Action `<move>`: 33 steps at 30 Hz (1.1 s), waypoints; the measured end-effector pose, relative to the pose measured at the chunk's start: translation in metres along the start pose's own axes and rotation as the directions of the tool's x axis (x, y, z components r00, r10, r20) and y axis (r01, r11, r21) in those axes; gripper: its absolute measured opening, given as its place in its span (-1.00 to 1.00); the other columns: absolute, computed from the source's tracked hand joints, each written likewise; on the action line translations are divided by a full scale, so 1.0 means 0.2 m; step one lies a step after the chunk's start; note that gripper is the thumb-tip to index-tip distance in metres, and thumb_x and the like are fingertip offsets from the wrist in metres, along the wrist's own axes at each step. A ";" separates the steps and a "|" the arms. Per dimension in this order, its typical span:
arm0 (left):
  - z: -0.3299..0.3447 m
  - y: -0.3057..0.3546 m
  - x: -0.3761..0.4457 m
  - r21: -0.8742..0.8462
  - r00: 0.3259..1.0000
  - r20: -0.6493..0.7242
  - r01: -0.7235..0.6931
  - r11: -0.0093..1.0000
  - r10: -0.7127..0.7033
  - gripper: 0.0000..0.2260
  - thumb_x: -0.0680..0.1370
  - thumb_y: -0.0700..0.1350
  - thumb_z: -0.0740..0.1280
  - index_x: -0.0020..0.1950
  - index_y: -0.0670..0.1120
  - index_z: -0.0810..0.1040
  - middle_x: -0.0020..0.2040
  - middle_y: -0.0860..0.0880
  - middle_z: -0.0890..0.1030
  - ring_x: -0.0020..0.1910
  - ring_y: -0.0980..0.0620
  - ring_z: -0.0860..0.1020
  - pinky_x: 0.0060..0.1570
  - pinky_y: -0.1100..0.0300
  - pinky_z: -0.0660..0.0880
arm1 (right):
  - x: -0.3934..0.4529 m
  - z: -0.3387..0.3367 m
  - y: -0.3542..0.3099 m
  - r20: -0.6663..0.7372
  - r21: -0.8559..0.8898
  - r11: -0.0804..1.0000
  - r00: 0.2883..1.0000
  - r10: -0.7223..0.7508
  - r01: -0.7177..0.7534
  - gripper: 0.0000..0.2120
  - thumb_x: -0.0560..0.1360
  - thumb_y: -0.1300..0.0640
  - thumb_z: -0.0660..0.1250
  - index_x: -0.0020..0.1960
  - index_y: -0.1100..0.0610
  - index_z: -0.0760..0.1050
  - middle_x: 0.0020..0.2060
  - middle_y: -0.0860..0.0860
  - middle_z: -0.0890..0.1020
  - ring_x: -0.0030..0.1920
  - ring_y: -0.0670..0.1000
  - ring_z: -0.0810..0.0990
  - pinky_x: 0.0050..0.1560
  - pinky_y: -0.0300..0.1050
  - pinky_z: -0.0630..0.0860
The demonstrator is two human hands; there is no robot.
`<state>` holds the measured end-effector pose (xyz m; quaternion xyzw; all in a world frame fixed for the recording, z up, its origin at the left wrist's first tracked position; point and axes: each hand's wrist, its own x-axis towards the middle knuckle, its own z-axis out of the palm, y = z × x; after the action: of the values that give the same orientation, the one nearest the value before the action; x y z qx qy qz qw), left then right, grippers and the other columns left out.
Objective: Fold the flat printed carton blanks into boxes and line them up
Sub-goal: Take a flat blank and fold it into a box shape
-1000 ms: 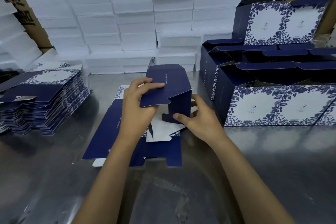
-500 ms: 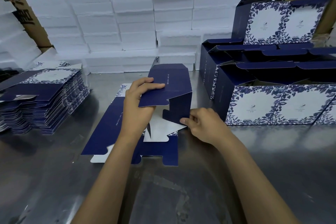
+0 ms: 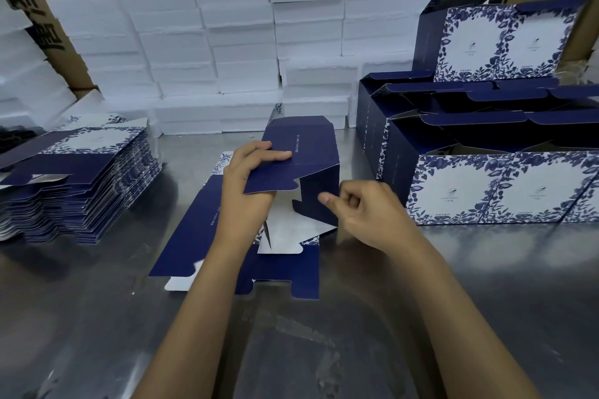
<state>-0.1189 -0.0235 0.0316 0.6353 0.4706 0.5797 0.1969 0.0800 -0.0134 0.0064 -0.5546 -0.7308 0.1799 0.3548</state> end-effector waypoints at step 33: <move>-0.02 0.01 -0.01 0.176 0.900 0.422 0.035 0.984 -0.107 -0.24 0.44 -0.10 0.56 0.45 0.36 0.24 0.53 0.38 0.06 0.53 0.17 0.10 0.41 0.10 0.32 | 0.01 0.01 -0.09 -0.282 0.541 0.829 0.959 0.022 0.140 -0.76 0.57 0.19 0.42 0.20 -0.02 0.60 0.42 -0.07 0.43 0.43 -0.19 0.36 0.04 -0.54 0.42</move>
<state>-0.1205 -0.0267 0.0342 0.7438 0.4846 0.3772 0.2641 0.0654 -0.0181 0.0174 -0.4240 -0.6071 0.2941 0.6042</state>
